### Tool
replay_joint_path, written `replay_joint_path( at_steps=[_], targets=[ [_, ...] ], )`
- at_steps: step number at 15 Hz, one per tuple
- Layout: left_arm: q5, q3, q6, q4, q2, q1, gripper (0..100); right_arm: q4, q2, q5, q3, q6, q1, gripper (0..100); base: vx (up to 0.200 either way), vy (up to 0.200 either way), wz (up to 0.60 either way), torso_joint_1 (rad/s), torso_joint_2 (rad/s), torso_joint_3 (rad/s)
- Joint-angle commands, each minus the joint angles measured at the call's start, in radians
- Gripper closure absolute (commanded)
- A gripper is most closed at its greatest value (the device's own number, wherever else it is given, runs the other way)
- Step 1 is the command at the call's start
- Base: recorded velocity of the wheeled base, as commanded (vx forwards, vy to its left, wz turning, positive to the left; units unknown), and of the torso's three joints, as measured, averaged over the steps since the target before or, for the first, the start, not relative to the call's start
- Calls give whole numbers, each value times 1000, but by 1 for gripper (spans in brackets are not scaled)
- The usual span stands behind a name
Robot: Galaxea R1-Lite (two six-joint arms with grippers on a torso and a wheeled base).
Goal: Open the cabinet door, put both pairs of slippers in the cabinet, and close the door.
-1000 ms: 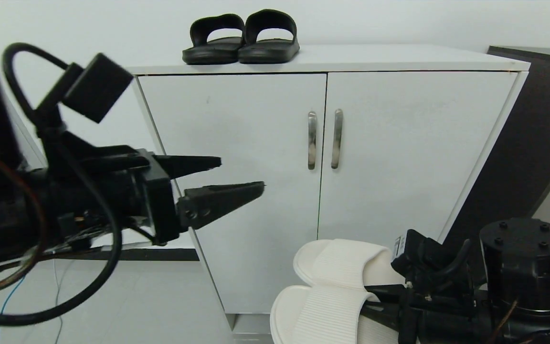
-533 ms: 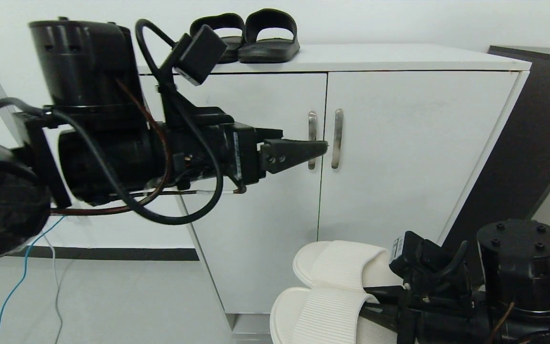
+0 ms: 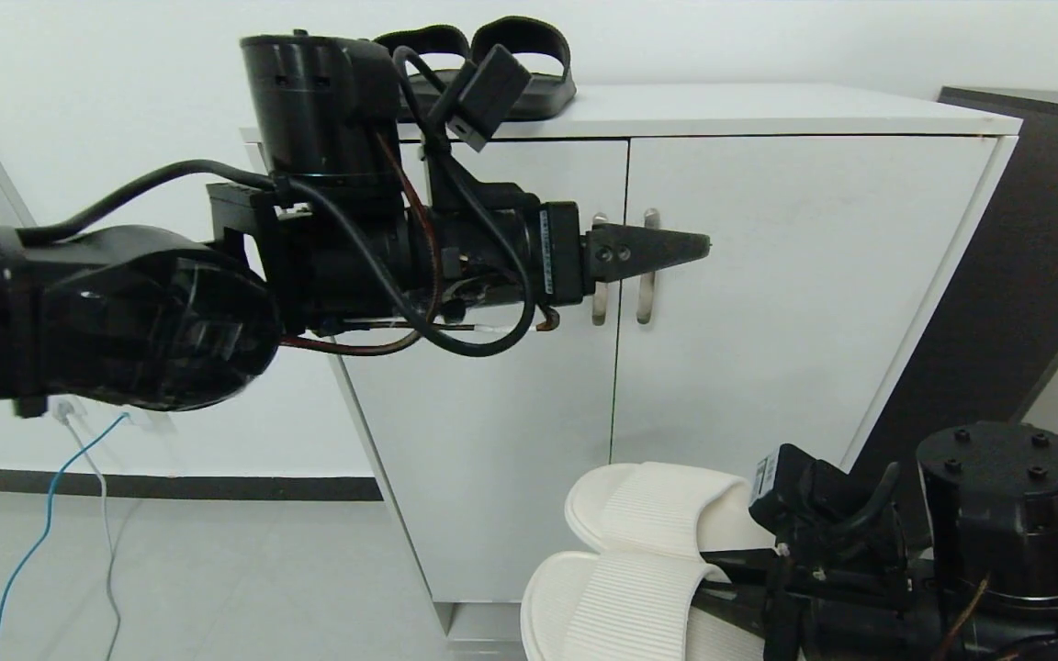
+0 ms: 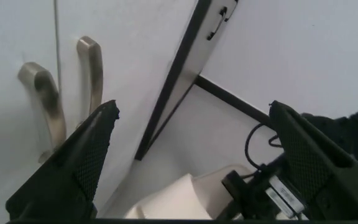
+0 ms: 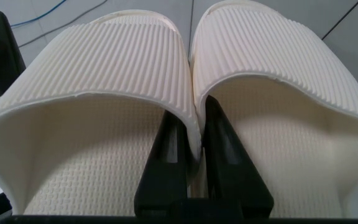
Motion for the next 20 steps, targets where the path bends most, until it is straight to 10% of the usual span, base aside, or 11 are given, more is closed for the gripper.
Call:
replay_joint_path(
  at_steps=[1, 8, 16, 17, 20],
  targets=[
    [22, -39, -1, 0, 60, -10, 0, -1, 1, 0, 0, -1, 0, 100, 0, 0, 0, 0, 0, 0],
    [243, -67, 0, 0, 89, -38, 0, -1, 1, -1, 0, -1, 0, 100, 0, 0, 0, 0, 0, 0],
    [255, -187, -20, -8, 221, -67, 0, -1, 0, -1, 1, -1, 0, 100, 0, 0, 0, 0, 0, 0],
    [257, -185, -44, -8, 217, -72, 100, -1, 0, -1, 1, -1, 0, 100, 0, 0, 0, 0, 0, 0],
    [257, -158, -52, -8, 192, -72, 100, 1, -2, -1, 9, -9, 0, 100, 0, 0, 0, 0, 0, 0]
  ],
)
